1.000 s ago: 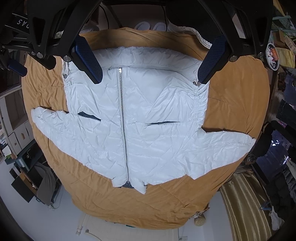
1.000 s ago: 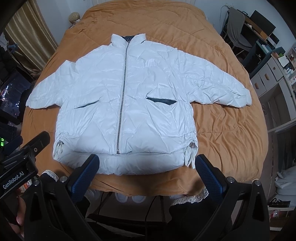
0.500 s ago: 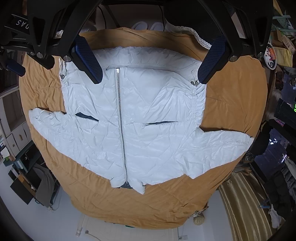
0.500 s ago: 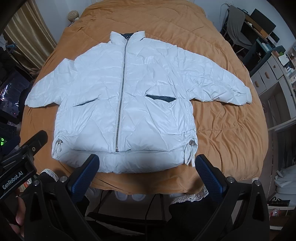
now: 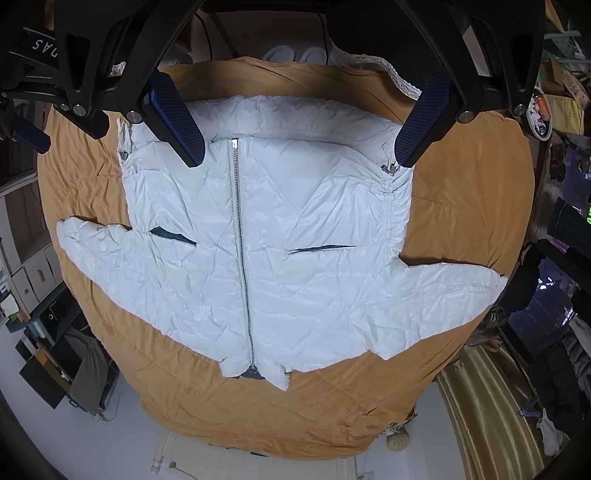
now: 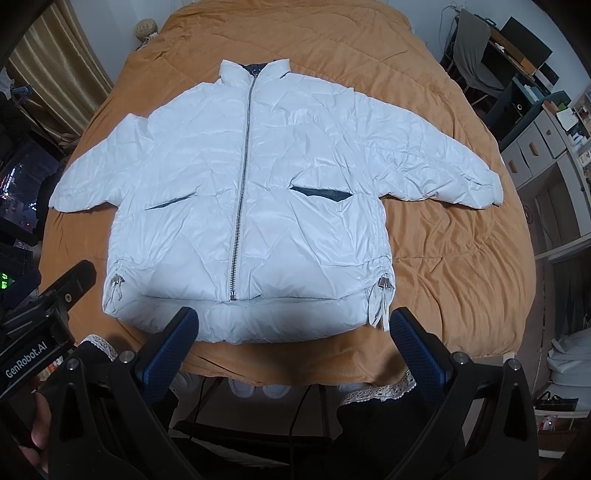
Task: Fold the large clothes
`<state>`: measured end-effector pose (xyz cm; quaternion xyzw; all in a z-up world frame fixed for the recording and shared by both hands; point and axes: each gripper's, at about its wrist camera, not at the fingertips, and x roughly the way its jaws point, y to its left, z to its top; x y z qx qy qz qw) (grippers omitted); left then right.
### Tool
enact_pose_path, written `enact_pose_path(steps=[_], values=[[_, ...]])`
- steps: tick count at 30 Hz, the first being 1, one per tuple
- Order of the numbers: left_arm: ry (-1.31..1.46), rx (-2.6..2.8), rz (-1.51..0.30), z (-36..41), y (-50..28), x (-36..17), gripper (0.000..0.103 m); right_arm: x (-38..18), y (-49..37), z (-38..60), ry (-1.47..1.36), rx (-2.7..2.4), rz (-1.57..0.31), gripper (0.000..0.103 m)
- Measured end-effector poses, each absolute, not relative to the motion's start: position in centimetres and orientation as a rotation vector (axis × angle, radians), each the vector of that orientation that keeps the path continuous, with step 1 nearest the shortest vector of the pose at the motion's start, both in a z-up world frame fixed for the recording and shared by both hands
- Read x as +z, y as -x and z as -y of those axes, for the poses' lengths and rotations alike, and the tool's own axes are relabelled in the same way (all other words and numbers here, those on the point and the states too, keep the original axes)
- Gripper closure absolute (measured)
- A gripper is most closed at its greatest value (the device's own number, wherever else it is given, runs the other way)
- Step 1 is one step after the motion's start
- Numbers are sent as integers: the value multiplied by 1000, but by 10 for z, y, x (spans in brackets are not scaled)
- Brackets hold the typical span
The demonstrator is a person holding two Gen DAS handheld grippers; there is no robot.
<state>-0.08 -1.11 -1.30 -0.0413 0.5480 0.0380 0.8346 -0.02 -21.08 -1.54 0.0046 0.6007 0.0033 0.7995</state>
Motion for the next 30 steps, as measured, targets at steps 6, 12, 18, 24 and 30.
enact_pose_path(steps=[6, 12, 18, 24, 30], values=[[91, 78, -1171, 13, 0, -15, 0, -15, 0, 210, -2, 10, -1292, 0], [90, 77, -1181, 14, -1, -16, 0, -14, -1, 208, -4, 11, -1295, 0], [92, 82, -1187, 15, -2, -16, 0, -13, -2, 206, -1, 13, -1303, 0], [90, 78, -1195, 16, -2, -18, 0, -13, -2, 207, 6, 6, -1303, 0], [91, 77, -1200, 17, -2, -20, 0, -13, -2, 208, 8, 7, -1304, 0]])
